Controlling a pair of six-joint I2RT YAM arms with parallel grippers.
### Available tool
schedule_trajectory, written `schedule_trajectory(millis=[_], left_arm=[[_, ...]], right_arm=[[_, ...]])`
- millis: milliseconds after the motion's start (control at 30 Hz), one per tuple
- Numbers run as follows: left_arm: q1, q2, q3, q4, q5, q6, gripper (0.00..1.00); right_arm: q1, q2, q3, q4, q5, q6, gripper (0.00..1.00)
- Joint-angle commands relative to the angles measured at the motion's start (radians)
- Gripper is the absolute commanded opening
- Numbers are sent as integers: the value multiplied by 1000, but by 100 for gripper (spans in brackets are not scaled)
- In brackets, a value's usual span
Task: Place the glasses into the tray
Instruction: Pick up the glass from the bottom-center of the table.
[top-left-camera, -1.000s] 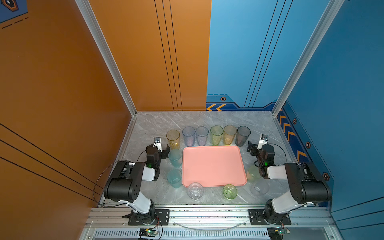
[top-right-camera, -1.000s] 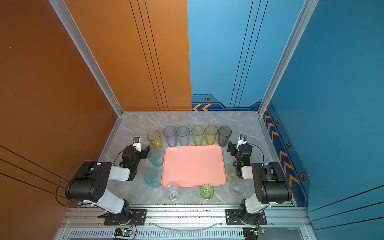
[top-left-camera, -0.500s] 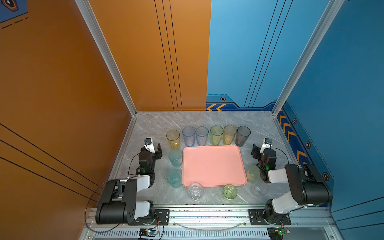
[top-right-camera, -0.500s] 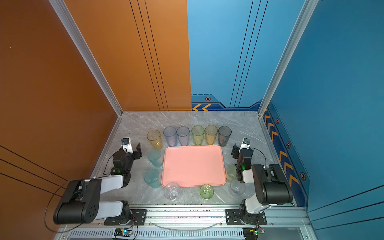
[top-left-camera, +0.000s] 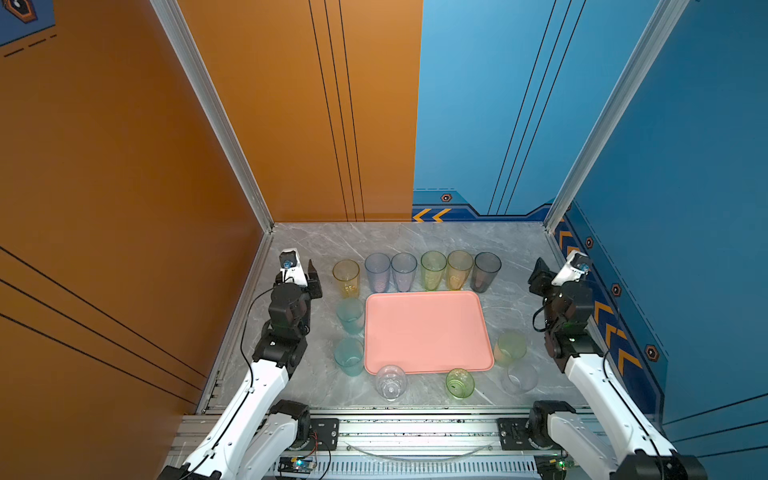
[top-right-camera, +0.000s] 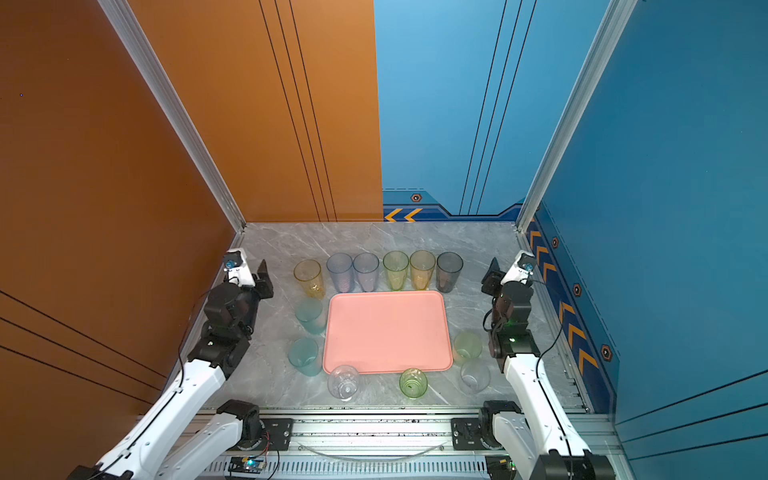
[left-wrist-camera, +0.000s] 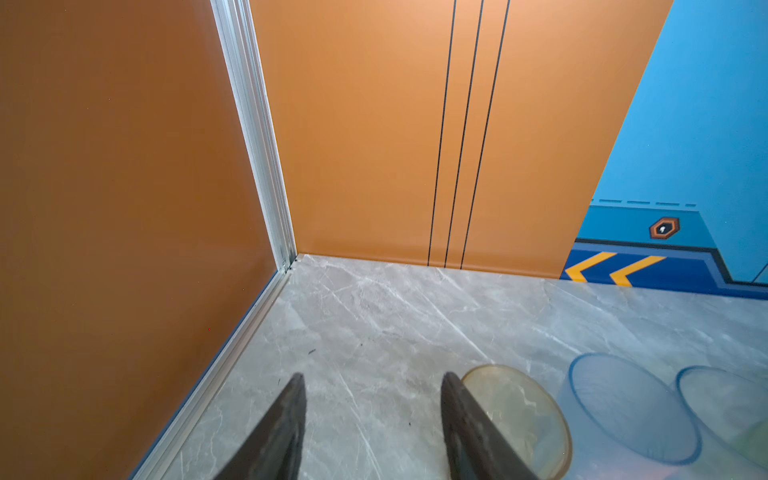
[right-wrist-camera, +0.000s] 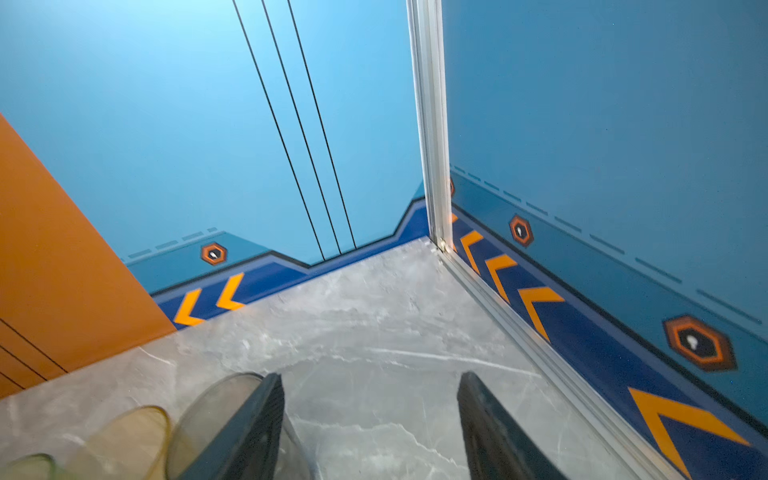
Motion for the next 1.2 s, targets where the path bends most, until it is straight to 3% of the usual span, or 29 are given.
schedule_trajectory(millis=[0, 200, 400, 500, 600, 833, 1167], left_arm=[[-27, 44, 125, -272, -13, -31, 50], [-33, 77, 276, -466, 65, -52, 44], [-38, 83, 344, -603, 161, -76, 35], [-40, 70, 353, -640, 165, -77, 32], [-40, 55, 356, -655, 172, -78, 32], [-59, 19, 326, -693, 197, -127, 27], [-158, -67, 244, -712, 86, -124, 25]], right_arm=[[14, -30, 129, -454, -101, 57, 63], [138, 29, 389, -907, -153, 28, 61], [438, 84, 509, -1170, -168, 38, 55], [586, 95, 503, -1203, -130, 72, 54], [663, 111, 489, -1212, -105, 107, 54], [759, 200, 504, -1228, -124, 129, 50], [820, 234, 502, -1261, -98, 165, 51]])
